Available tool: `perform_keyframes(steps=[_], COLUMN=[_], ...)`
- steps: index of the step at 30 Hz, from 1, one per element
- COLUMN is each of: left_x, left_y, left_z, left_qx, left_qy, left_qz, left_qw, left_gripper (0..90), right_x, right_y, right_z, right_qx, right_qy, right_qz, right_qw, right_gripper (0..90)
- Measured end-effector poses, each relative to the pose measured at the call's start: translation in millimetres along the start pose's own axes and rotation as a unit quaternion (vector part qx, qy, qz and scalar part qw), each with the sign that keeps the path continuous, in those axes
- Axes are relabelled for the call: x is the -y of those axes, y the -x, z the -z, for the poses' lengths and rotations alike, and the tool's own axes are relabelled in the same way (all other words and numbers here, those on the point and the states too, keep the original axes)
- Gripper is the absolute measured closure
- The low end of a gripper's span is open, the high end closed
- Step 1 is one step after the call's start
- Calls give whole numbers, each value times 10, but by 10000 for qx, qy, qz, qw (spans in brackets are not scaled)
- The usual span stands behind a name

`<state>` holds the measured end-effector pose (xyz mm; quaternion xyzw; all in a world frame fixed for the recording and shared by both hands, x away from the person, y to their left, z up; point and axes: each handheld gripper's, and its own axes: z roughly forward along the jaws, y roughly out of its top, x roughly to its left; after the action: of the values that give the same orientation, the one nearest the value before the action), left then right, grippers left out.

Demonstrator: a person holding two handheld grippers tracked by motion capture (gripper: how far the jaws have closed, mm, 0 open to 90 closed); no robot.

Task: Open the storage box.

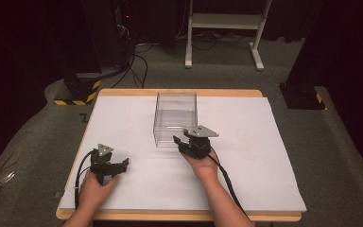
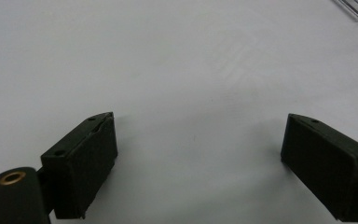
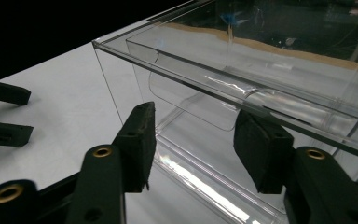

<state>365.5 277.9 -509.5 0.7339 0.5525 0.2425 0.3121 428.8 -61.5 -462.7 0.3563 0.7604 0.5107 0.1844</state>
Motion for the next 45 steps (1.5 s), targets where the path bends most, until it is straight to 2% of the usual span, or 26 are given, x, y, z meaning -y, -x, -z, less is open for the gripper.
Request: perform_keyframes(steps=[9,19,24,35,41,45], left_x=[0,0,0,0,1,0], left_y=[1,1,0,1,1,0], left_z=[-1,-1,0,-1,-1,0], left_qx=[0,1,1,0,0,1], left_qy=[8,7,2,8,8,3], left_qz=[10,11,4,10,10,4], left_qw=[10000,10000,10000,10000,10000,10000], left_gripper=[109,108,109,108,108,109], right_x=[4,20,23,41,49,56], right_y=[70,113,133,204,252,258], right_z=[-11,-42,-46,-63,-40,-17], right_qx=[-60,-242,-250,-488,-647,-676], right_qy=[20,56,71,65,74,72], right_qz=[-71,-166,-217,-125,-133,-57], right_qw=[10000,9996,9994,9987,9978,9977], right_gripper=[636,641,693,716,759,773])
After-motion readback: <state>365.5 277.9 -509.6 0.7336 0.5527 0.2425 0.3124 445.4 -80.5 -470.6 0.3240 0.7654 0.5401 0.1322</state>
